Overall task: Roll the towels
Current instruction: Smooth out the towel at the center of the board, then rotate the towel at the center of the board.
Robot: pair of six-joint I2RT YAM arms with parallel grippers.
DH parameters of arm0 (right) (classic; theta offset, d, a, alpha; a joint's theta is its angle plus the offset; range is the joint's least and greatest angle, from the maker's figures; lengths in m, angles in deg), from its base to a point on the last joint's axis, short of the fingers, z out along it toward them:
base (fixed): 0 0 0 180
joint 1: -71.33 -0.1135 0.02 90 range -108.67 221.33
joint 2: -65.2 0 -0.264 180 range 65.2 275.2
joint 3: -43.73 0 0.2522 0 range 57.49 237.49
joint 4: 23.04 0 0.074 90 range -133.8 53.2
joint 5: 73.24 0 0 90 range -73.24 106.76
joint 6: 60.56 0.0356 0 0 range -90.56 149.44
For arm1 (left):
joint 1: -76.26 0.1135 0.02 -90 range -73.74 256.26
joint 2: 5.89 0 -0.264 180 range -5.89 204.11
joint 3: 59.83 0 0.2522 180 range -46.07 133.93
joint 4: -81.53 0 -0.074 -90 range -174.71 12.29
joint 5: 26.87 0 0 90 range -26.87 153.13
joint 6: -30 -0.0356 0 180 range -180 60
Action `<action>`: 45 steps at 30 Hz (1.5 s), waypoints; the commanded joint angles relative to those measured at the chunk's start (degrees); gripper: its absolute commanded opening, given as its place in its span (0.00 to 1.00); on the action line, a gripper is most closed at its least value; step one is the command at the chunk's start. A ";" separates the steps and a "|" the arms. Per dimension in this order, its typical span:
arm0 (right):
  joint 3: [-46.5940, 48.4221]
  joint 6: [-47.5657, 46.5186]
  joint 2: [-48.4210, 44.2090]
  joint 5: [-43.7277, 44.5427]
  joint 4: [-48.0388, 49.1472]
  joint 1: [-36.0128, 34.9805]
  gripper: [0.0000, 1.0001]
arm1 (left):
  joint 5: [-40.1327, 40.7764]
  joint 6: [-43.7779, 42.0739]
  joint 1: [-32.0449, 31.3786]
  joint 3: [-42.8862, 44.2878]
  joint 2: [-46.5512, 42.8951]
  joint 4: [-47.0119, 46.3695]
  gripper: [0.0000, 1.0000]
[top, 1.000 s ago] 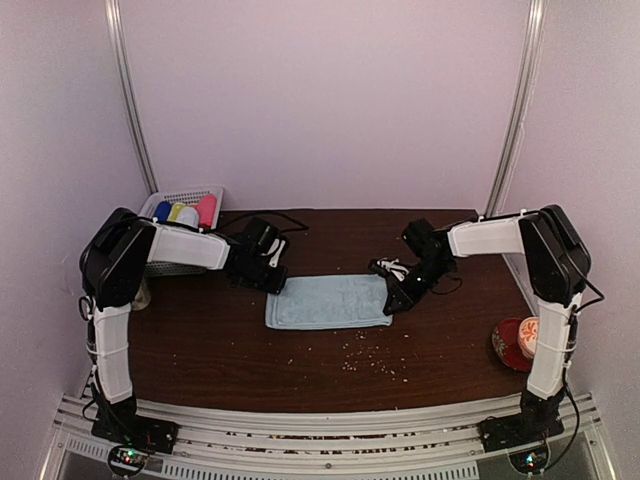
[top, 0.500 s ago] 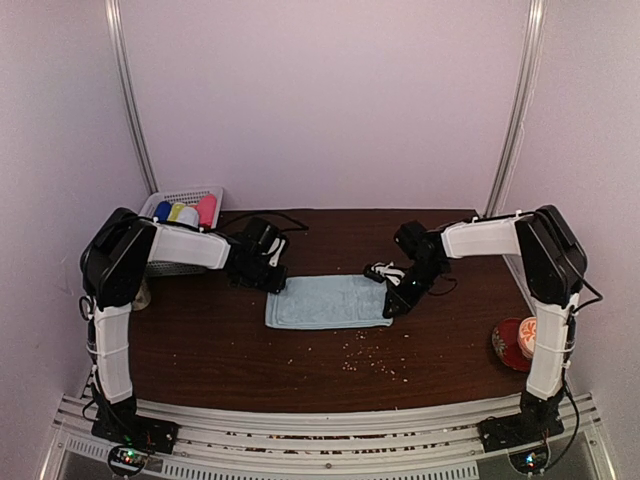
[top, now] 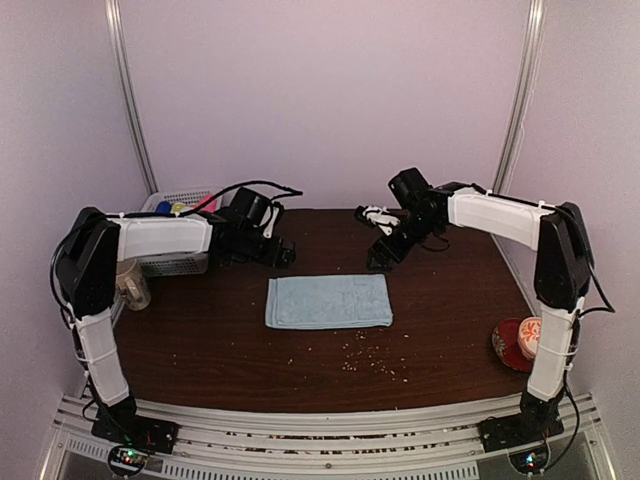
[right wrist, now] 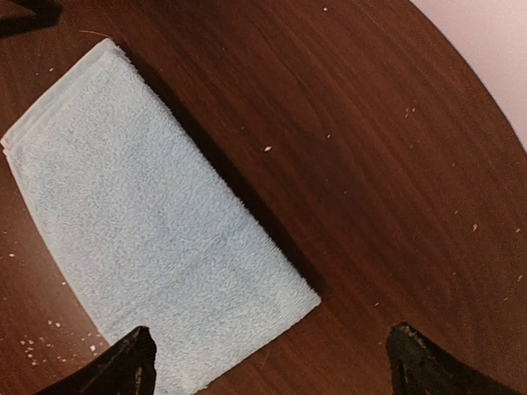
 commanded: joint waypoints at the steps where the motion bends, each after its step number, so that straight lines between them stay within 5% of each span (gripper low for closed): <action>1: 1.08 -1.38 3.01 13.80 7.59 -4.39 1.00 | 1.08 1.35 0.28 -4.83 -7.54 -2.38 0.98; 20: 27.90 4.56 26.63 20.77 11.25 -17.66 1.00 | 12.91 7.41 -1.75 -31.28 -37.43 -1.61 0.98; 29: 28.85 5.26 32.54 25.81 13.77 -18.42 1.00 | 15.05 8.34 -1.73 -33.87 -41.66 0.23 0.98; 36: 30.33 9.65 36.00 38.78 16.06 -15.92 1.00 | 17.17 7.89 -1.75 -33.73 -41.02 -0.83 0.98; 45: 34.61 16.86 38.31 45.83 14.21 -3.20 1.00 | 18.24 6.58 -1.76 -34.70 -39.33 -5.01 0.98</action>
